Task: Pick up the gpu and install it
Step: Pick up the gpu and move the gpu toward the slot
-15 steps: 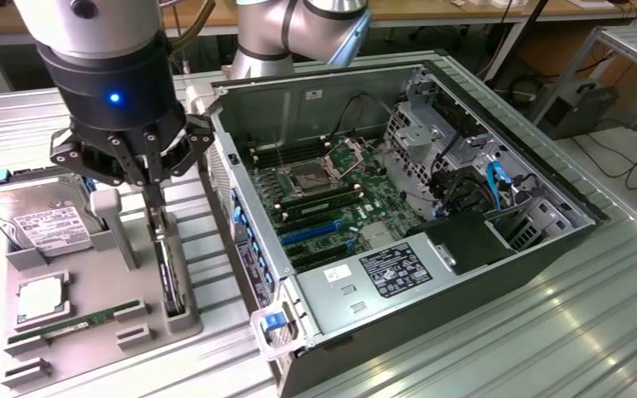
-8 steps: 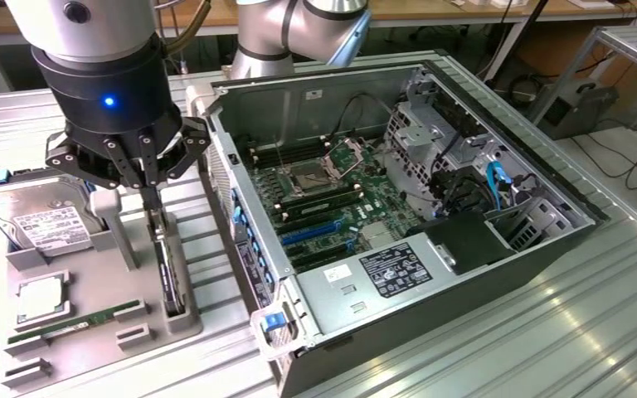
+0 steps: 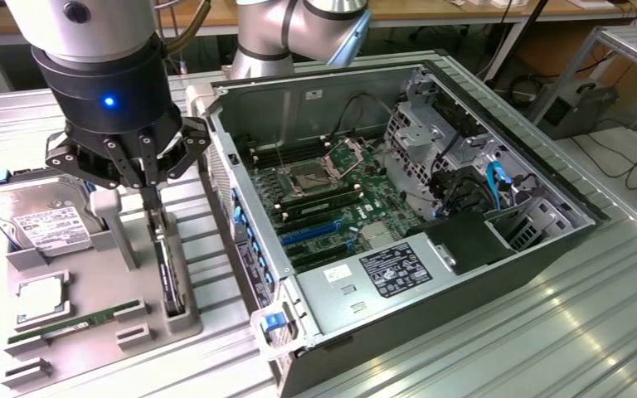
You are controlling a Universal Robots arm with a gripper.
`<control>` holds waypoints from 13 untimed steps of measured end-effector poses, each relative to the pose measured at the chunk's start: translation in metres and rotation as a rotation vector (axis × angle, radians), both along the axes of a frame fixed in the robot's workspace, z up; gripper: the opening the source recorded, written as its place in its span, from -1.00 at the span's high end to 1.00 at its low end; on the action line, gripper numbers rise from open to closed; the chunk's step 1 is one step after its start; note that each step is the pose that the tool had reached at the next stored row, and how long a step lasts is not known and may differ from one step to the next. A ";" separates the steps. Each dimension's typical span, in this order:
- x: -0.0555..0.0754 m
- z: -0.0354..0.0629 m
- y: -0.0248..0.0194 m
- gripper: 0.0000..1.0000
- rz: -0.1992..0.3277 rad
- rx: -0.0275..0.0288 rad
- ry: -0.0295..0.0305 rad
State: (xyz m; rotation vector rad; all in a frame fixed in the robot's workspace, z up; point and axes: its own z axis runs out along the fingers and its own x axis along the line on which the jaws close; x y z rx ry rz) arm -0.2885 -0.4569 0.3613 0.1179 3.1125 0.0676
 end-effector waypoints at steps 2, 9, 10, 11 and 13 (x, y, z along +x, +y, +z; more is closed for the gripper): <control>0.000 0.0000 0.0000 0.53 0.000 0.0000 0.0000; 0.000 -0.0025 -0.0001 0.28 0.000 0.0000 -0.0002; -0.001 -0.0060 -0.0001 0.28 0.000 -0.0002 0.0000; -0.001 -0.0091 -0.0002 0.28 0.000 -0.0001 0.0000; -0.001 -0.0143 -0.0003 0.28 0.000 -0.0002 0.0001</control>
